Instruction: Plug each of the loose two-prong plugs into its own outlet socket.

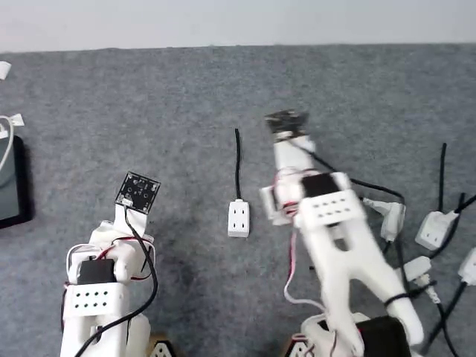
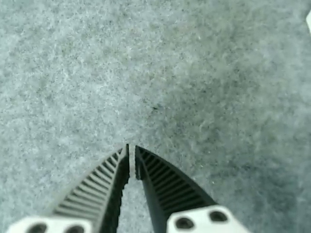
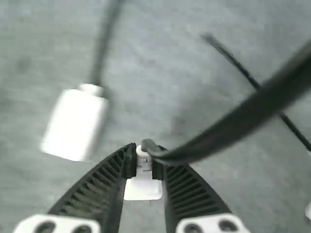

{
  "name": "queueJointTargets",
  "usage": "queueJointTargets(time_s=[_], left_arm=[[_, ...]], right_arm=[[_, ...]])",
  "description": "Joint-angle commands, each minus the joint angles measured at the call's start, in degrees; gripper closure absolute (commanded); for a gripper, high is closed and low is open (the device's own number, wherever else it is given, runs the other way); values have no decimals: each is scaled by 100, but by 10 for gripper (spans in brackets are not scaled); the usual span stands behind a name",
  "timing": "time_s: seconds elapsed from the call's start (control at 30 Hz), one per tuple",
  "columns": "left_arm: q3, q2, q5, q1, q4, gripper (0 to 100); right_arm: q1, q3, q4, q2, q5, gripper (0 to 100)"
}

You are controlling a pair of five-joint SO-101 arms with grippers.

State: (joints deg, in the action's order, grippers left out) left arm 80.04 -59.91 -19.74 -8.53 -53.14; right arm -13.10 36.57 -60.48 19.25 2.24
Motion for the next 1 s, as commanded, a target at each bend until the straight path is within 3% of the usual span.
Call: queueJointTargets(time_s=[0.0, 0.3, 0.4, 0.6, 0.97], left_arm=[[-127, -9, -53, -26, -26, 985], [-127, -18, -123, -26, -26, 985], [-127, -18, -352, -26, -44, 985], [-119, -18, -360, -26, -44, 985], [-119, -26, -369, -26, -44, 985]], right_arm=[[655, -299, -171, -259, 325, 991], [1323, -624, 180, -1727, 818, 989], [1473, -818, 171, -1815, 800, 982], [1437, -826, 84, -1789, 791, 855], [1499, -695, 127, -1842, 782, 856]])
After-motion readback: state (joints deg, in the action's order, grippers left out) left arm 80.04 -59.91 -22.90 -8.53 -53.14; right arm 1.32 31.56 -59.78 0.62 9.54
